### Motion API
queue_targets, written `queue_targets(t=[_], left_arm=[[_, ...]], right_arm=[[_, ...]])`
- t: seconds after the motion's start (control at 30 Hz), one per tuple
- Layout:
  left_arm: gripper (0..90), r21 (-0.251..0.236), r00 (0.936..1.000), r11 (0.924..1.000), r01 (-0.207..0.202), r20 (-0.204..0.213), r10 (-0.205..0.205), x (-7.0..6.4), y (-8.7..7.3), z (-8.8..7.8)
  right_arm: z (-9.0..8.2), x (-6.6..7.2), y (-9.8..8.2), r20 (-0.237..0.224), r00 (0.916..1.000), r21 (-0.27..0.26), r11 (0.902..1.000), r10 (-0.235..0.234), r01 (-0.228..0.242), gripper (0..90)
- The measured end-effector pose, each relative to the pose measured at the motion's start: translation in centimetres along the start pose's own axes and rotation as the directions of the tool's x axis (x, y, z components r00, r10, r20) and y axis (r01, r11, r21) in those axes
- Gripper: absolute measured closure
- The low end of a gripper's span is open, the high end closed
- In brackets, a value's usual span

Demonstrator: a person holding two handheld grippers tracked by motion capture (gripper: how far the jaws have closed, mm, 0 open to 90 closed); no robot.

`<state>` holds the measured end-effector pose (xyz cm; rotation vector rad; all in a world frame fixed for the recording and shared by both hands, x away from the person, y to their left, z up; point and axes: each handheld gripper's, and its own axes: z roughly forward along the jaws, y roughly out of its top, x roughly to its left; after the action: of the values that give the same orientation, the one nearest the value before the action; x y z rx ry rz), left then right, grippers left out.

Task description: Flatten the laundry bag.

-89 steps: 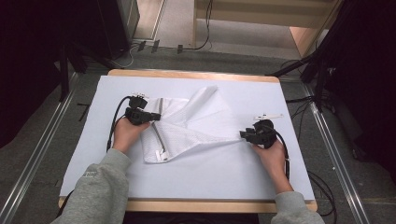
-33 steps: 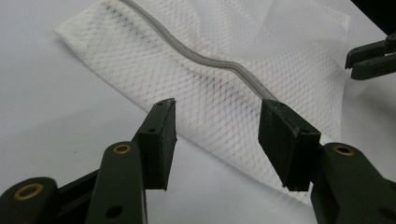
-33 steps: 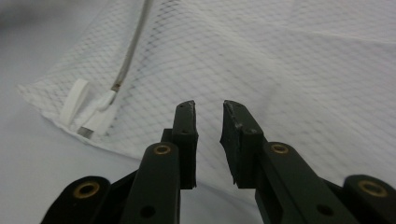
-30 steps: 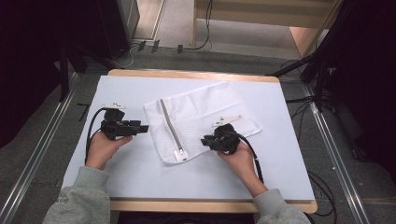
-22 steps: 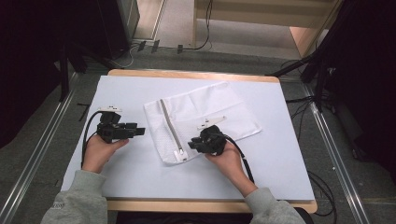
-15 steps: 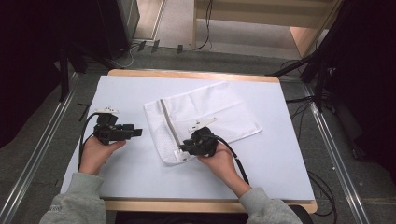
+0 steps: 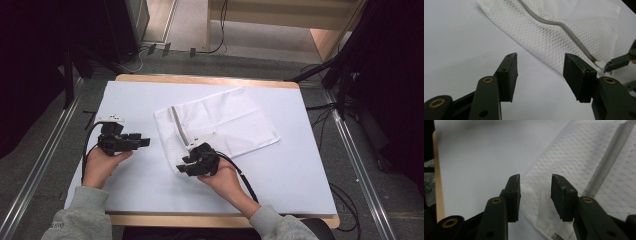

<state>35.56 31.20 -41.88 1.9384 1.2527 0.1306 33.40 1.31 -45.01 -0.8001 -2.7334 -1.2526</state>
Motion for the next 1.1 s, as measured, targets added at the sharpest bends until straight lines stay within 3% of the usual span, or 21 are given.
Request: queue_targets(t=[0.17, 0.23, 0.3, 0.33, 0.37, 0.43, 0.73, 1.1], left_arm=[[45.9, -0.003, 1.0, 1.0, 0.004, -0.001, -0.004, 0.0, 0.0, -0.1], [45.9, -0.002, 1.0, 1.0, 0.002, -0.002, -0.002, 0.0, 0.0, 0.0], [45.9, 0.002, 1.0, 1.0, 0.001, -0.002, -0.001, 0.0, 0.0, 0.1], [45.9, 0.004, 1.0, 1.0, -0.001, -0.001, 0.001, -0.1, 0.0, 0.2], [45.9, 0.004, 1.0, 1.0, -0.002, -0.001, 0.002, -0.1, 0.0, 0.2], [45.9, 0.005, 1.0, 1.0, -0.004, 0.0, 0.004, -0.1, 0.0, 0.2], [45.6, 0.017, 0.9995, 0.9995, -0.028, -0.014, 0.028, -0.1, 0.7, 1.0], [45.6, 0.045, 0.9971, 0.9971, -0.062, -0.041, 0.064, 0.7, 2.8, 3.8]], right_arm=[[0.1, 1.3, -0.3, -0.046, 0.9987, 0.012, 0.9996, -0.024, 0.024, 50.6], [0.5, 1.6, -0.5, -0.028, 0.9986, 0.033, 0.9984, -0.044, 0.045, 50.5], [1.1, 1.4, -0.7, 0.001, 0.9985, 0.053, 0.9971, -0.055, 0.055, 59.3], [1.4, 1.2, -0.7, 0.008, 0.9986, 0.062, 0.9967, -0.052, 0.051, 68.7], [1.4, 1.0, -0.8, 0.003, 0.9991, 0.07, 0.9966, -0.043, 0.043, 79.3], [1.3, 0.7, -1.0, -0.025, 0.9994, 0.069, 0.9973, -0.023, 0.025, 87.2], [-0.6, 1.7, -3.2, -0.051, 0.9981, 0.079, 0.9961, -0.035, 0.039, 88.5], [-2.3, 2.6, -5.8, -0.038, 0.9992, 0.069, 0.9976, -0.008, 0.011, 88.3]])
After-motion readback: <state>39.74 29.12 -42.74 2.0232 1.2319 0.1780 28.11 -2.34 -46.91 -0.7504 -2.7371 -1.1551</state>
